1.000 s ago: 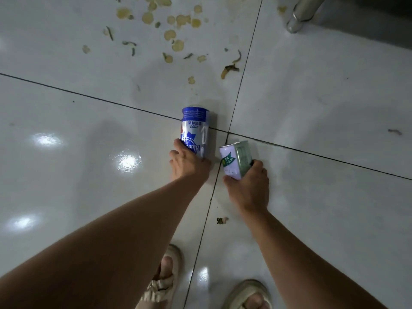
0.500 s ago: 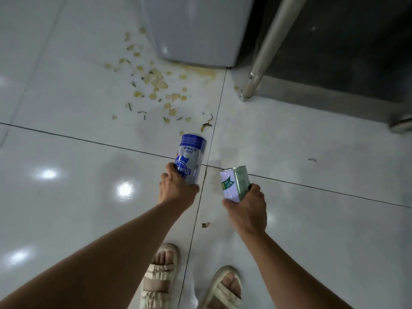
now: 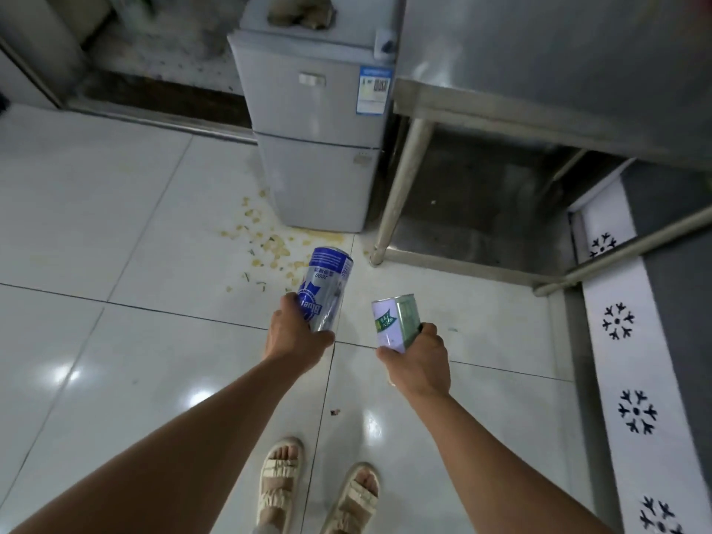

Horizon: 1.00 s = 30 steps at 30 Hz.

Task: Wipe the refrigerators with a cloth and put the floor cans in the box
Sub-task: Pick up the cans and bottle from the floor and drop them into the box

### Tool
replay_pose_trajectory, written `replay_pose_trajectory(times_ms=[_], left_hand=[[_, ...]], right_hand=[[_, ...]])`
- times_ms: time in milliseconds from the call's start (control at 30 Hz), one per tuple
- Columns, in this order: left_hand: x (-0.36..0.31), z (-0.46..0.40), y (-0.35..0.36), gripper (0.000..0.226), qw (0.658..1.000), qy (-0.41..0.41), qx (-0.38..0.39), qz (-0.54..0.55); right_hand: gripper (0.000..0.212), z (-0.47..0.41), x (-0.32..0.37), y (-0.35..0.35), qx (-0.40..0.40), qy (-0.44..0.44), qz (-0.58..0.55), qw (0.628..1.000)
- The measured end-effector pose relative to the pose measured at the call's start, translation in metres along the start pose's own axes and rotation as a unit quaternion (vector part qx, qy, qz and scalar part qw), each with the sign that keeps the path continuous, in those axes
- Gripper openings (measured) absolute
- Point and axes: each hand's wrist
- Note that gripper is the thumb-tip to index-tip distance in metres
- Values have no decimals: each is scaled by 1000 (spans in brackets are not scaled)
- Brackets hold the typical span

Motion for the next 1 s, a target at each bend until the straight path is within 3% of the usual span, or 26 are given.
replay_pose_trajectory(times_ms=[400, 700, 1000], left_hand=[[-45, 104, -100, 77, 994, 107, -24, -18], [-28, 164, -142, 77, 973, 210, 36, -94], [0, 257, -145, 76, 933, 294, 139, -155]], right_hand=[[50, 108, 50, -82, -55, 1, -68, 996], [48, 220, 44, -81, -156, 64, -131, 977], [44, 353, -7, -94, -251, 157, -186, 937]])
Point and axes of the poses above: each hand's wrist, its own z-axis away from the middle knuckle, its own y-axis out of the palm, x = y × z, and after that the axes turned 3 degrees about -z, right-handed
